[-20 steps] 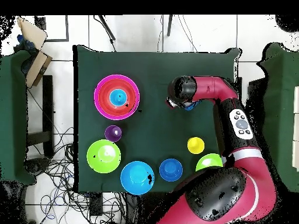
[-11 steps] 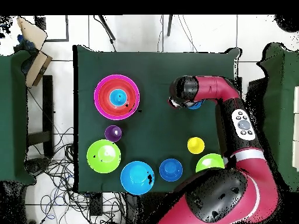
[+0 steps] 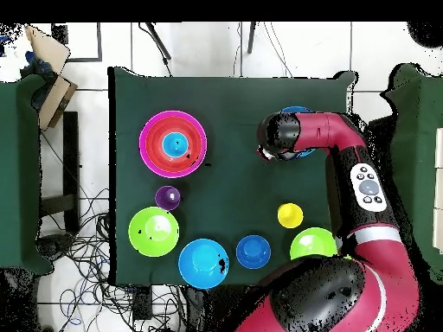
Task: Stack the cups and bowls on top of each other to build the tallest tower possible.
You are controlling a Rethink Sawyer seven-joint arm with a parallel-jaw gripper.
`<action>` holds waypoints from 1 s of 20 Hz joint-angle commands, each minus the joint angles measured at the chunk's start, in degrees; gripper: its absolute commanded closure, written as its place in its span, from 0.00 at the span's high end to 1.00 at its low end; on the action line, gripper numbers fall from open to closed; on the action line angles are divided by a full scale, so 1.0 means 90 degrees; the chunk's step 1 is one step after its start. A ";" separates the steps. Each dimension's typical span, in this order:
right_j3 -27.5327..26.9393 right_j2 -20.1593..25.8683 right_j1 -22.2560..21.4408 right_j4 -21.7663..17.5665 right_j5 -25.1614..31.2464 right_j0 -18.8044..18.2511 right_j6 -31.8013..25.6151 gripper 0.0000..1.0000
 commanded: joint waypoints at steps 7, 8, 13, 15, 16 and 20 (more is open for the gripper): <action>0.1534 -0.0700 -0.0998 -0.0368 -0.1112 0.0860 0.0866 1.00; 0.1634 -0.0754 -0.1033 -0.0359 -0.1196 0.0925 0.0953 1.00; 0.2142 -0.1043 -0.1192 -0.0287 -0.1659 0.1260 0.1419 1.00; 0.2346 -0.1166 -0.1269 -0.0254 -0.1831 0.1418 0.1589 1.00; 0.2447 -0.1227 -0.1308 -0.0238 -0.1917 0.1498 0.1674 1.00; 0.2663 -0.1529 -0.1154 -0.0283 -0.2378 0.1869 0.2144 1.00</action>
